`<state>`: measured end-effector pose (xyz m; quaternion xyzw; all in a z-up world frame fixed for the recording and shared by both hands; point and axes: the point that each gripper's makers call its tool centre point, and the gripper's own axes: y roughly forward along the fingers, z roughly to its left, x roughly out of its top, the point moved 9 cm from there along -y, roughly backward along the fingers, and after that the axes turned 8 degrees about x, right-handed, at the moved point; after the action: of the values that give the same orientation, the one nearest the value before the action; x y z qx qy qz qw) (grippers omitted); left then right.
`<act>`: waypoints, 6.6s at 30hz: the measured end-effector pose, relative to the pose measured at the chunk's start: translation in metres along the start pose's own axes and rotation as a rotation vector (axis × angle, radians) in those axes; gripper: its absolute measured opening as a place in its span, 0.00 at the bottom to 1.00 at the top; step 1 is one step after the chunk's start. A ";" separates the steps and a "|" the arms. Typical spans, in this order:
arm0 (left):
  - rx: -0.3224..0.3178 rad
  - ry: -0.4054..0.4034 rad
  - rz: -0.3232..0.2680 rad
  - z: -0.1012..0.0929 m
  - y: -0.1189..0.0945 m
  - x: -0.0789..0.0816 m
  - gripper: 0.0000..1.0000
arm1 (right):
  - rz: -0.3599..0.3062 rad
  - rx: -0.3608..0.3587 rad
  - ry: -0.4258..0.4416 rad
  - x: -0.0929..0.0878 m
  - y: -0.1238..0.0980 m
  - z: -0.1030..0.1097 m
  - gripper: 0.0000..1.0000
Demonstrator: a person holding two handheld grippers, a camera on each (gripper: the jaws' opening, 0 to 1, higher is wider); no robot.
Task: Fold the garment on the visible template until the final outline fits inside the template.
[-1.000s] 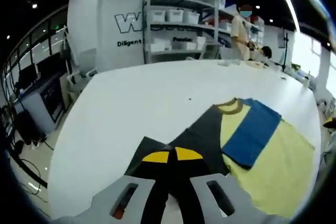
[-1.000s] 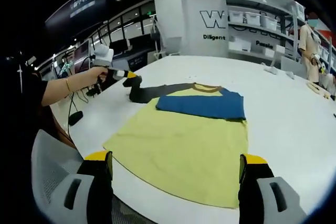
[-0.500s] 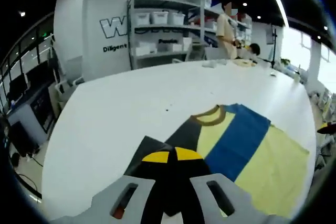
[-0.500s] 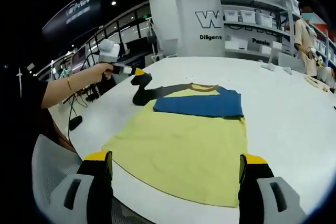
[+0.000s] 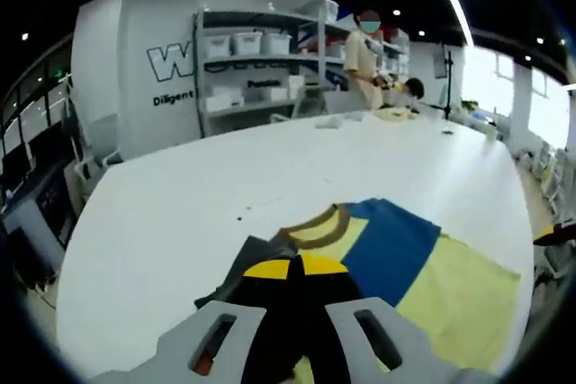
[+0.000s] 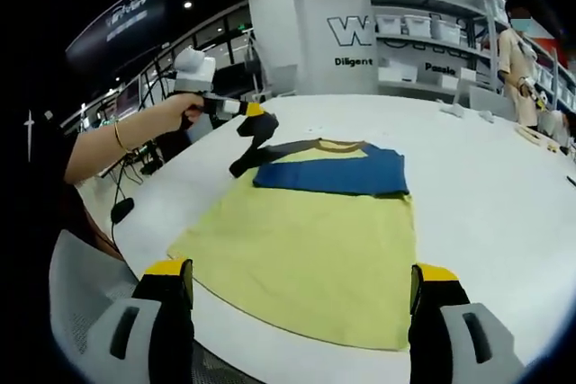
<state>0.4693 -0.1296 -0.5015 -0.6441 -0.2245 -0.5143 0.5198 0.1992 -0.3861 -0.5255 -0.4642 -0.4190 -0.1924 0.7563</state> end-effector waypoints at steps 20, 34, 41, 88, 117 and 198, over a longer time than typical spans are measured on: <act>-0.077 0.115 0.048 -0.068 0.033 -0.004 0.00 | 0.006 -0.011 0.015 -0.007 -0.001 -0.011 0.99; -0.127 0.196 0.090 -0.103 0.051 -0.022 0.00 | 0.010 -0.015 0.022 -0.015 0.001 -0.011 0.99; -0.148 0.215 0.109 -0.118 0.059 -0.032 0.00 | 0.009 -0.026 0.028 -0.018 0.000 -0.014 0.99; -0.266 0.248 -0.162 -0.125 0.046 -0.026 0.85 | -0.012 -0.053 0.064 -0.021 -0.003 -0.027 0.99; -0.271 0.298 0.039 -0.063 0.047 -0.078 0.51 | -0.011 -0.054 0.061 -0.020 -0.002 -0.025 0.99; -0.274 0.266 0.006 -0.226 0.093 0.002 0.47 | -0.150 -0.079 0.169 -0.013 0.004 -0.037 0.99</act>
<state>0.4497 -0.3674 -0.5559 -0.6359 -0.0797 -0.6192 0.4538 0.2111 -0.4178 -0.5463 -0.4432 -0.3791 -0.3033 0.7536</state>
